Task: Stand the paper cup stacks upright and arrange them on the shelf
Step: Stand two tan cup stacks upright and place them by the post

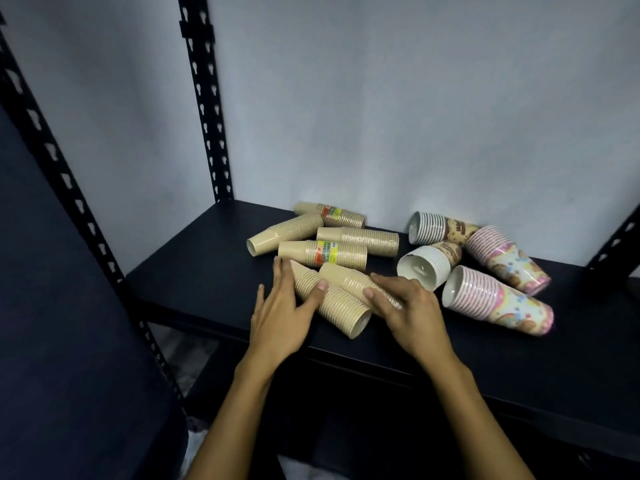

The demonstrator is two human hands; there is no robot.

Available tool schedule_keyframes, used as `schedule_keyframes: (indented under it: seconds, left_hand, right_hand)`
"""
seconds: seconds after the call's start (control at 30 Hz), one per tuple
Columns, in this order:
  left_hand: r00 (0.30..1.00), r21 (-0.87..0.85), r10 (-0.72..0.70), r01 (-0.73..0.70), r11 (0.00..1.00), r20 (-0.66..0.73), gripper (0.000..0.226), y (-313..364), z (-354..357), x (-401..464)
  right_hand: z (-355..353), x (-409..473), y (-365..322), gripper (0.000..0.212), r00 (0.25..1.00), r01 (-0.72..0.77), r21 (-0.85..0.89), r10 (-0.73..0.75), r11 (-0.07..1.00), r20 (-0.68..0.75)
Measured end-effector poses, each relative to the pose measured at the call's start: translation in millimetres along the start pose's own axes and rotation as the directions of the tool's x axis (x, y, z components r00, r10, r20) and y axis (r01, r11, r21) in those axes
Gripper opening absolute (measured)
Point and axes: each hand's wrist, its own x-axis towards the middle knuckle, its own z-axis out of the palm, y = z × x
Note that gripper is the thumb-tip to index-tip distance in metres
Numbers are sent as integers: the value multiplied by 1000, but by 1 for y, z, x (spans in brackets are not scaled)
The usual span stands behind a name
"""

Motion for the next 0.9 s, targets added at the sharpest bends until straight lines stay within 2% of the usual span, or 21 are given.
schedule_keyframes:
  seconds: [0.13,0.23,0.37,0.43,0.5,0.6,0.67,0.73,0.83,0.9]
  left_hand:
    - [992,-85,33,-23,996,119,84,-2,-12,4]
    - [992,-85,103,-97,992,70,82,-5,-13,5]
    - [995,4,57,-57,998,-85,82,-1,-18,-4]
    - [996,33,46,-44,999,-77,77,3,-21,-6]
    - [999,-18,32,-32,999,-23,75,8,-22,-6]
    - [999,-2,34,-34,999,0,89,18,-18,-9]
    - [999,-74,20,-22,997,-28,88,23,-16,-12]
    - [997,-213,32,-46,976,-68,85,23,-12,-16]
    - [982,-372,144,-181,910,-125,86,24,-4,-23]
    - [962,-414,231,-271,869,-146,92,28,-3,-25]
  right_hand:
    - [-1,-11,-9,39,998,-59,31,58,998,36]
    - [-2,-13,-13,43,995,-65,17,64,998,83]
    - [-2,-15,-16,46,987,-56,-11,57,998,148]
    - [-2,-14,-16,45,985,-46,-17,48,999,164]
    - [-1,-14,-18,44,983,-38,-12,39,999,178]
    - [2,-16,-22,45,977,-61,28,54,998,207]
    - [3,-18,-20,47,974,-91,91,69,992,216]
    - [1,-21,-16,48,968,-156,232,102,960,229]
    - [-10,-26,-10,45,952,-258,476,139,841,271]
    - [-17,-28,-6,49,951,-263,558,116,787,286]
